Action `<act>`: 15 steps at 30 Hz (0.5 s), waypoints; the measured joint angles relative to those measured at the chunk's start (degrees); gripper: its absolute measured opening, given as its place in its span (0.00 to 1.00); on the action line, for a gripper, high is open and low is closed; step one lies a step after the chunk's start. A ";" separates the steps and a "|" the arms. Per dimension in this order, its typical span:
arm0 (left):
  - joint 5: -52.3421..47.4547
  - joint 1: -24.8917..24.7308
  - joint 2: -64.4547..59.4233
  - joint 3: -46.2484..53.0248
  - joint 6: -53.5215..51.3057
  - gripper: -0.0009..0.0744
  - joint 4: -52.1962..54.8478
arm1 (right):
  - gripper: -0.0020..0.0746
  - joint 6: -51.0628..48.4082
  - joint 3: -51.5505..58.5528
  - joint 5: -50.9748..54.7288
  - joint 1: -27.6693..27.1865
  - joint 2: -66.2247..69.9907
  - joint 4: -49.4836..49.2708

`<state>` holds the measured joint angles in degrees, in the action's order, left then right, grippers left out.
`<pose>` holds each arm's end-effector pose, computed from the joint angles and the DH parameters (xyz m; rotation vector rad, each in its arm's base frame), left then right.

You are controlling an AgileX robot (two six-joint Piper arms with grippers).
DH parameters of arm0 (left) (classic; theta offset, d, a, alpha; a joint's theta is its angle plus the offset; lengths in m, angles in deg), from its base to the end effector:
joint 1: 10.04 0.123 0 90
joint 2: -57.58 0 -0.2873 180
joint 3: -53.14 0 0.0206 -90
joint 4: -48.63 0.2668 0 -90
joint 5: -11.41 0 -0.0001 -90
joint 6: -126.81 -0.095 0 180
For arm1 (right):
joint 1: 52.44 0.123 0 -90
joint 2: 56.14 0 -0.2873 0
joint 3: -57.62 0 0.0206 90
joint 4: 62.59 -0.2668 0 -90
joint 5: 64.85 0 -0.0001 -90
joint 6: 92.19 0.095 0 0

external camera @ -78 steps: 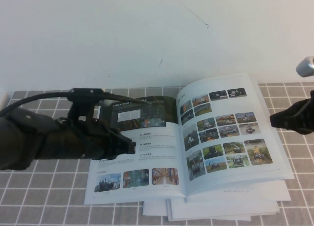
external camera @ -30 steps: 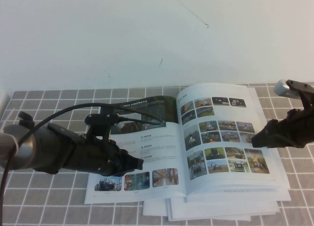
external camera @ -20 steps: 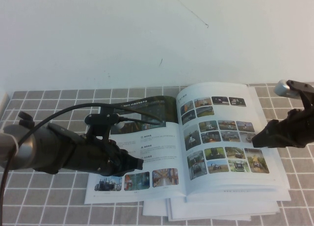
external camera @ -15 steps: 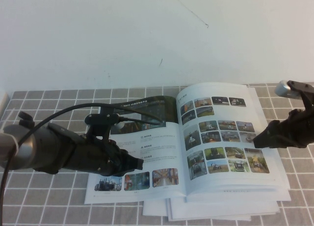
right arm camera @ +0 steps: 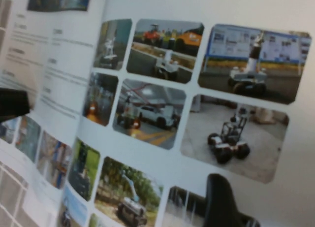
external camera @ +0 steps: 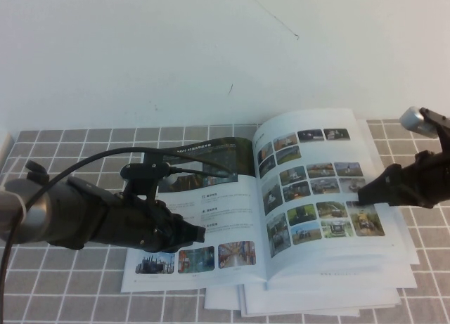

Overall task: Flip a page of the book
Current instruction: Open the closed book

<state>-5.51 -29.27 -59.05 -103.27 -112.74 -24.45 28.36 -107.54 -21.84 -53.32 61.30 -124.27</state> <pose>0.3380 -0.1460 0.1130 0.2585 2.5665 -0.5741 0.3751 0.0514 0.1443 -0.2927 2.5651 0.8260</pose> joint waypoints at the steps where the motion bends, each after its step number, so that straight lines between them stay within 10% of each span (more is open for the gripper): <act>1: 0.00 0.00 -0.03 0.00 -0.14 0.01 0.00 | 0.54 -0.66 0.00 0.61 0.00 0.00 -1.14; 15: 0.00 0.00 -0.03 0.00 -0.36 0.01 -0.09 | 0.54 -4.24 -7.96 15.41 0.00 0.00 -12.25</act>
<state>-5.51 -29.27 -59.08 -103.27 -113.10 -24.54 24.13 -115.50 -6.44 -53.32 61.30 -136.51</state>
